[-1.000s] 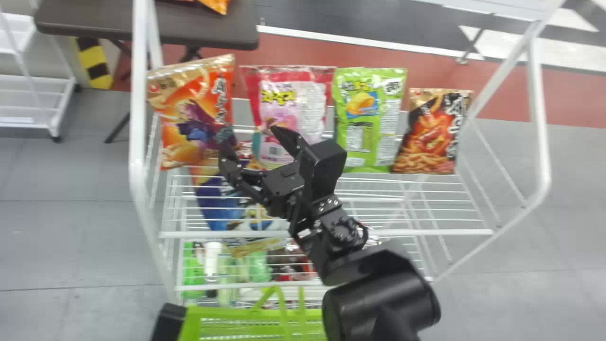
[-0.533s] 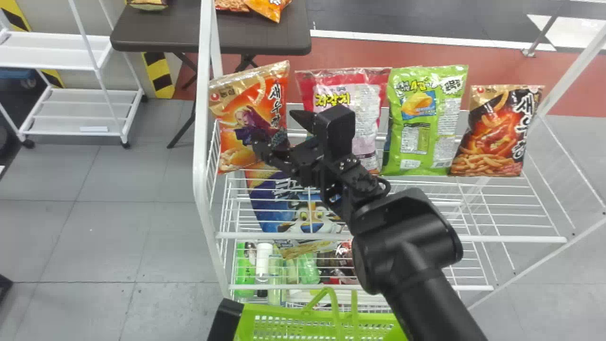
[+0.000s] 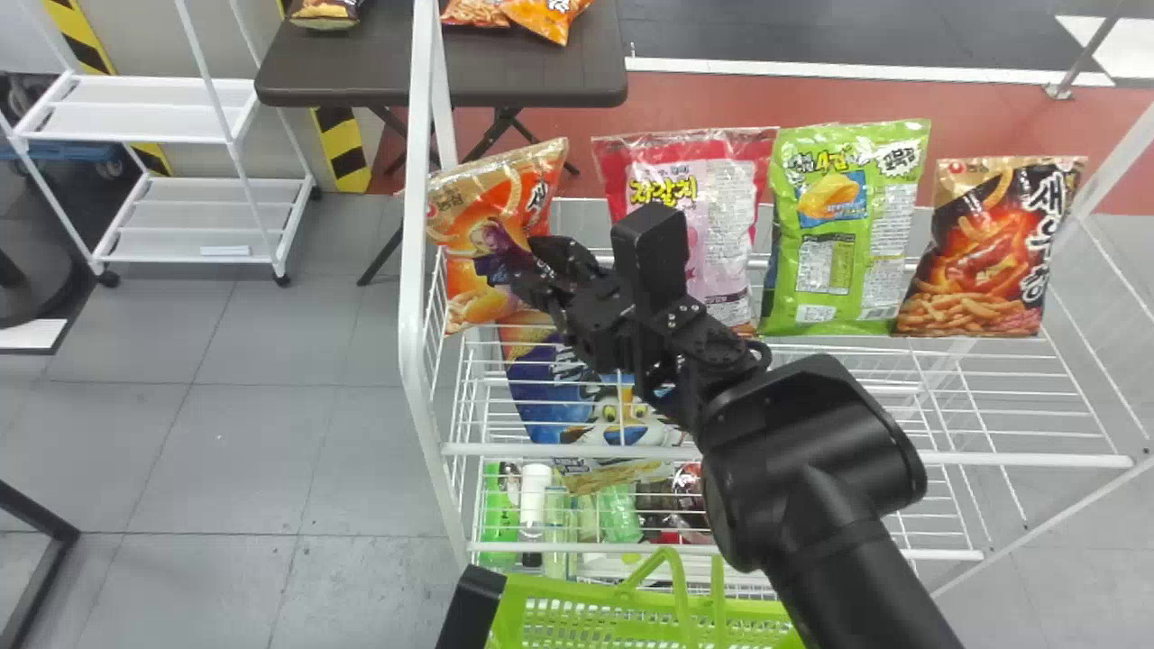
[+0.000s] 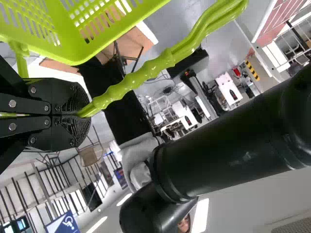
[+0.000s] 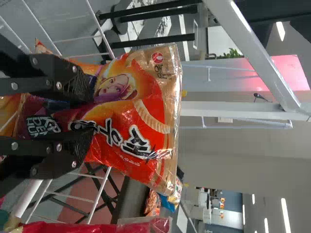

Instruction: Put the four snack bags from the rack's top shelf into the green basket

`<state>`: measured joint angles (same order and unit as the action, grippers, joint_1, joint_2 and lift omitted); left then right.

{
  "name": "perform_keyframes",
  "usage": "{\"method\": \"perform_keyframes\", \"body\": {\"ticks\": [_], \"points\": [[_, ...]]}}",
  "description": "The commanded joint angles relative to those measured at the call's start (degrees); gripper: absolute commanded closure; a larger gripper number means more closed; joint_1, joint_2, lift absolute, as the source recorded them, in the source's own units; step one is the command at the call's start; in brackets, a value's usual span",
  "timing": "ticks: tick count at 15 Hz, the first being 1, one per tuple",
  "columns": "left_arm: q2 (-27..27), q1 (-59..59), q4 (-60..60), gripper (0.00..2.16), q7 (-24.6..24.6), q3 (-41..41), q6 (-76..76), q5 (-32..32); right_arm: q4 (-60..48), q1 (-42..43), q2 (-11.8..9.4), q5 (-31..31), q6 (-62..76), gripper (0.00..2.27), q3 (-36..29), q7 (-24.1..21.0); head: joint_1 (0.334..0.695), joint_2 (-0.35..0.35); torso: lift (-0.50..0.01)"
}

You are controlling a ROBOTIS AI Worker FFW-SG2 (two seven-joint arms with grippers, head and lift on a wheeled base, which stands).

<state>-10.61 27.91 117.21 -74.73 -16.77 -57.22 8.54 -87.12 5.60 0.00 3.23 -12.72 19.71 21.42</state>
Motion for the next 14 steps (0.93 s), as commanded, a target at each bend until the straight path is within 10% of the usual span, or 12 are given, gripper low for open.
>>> {"method": "perform_keyframes", "body": {"ticks": [1,8,14], "points": [[0.1,0.2,-0.1,1.58,-0.1,0.3,0.3,0.2,-6.5,-3.8,0.1,0.1,-2.0,2.14,0.4,0.2,0.695,-0.022,0.0],[0.6,0.5,-1.4,1.58,-2.3,3.8,2.8,3.5,-34.7,-22.0,0.1,4.2,-13.1,2.14,-4.0,-2.0,0.695,-0.037,0.0],[0.9,0.8,-1.2,1.58,-1.8,5.5,3.1,3.4,-58.4,-38.2,-2.6,-2.9,-31.9,2.13,-16.9,-4.5,0.695,-0.222,0.0]]}}
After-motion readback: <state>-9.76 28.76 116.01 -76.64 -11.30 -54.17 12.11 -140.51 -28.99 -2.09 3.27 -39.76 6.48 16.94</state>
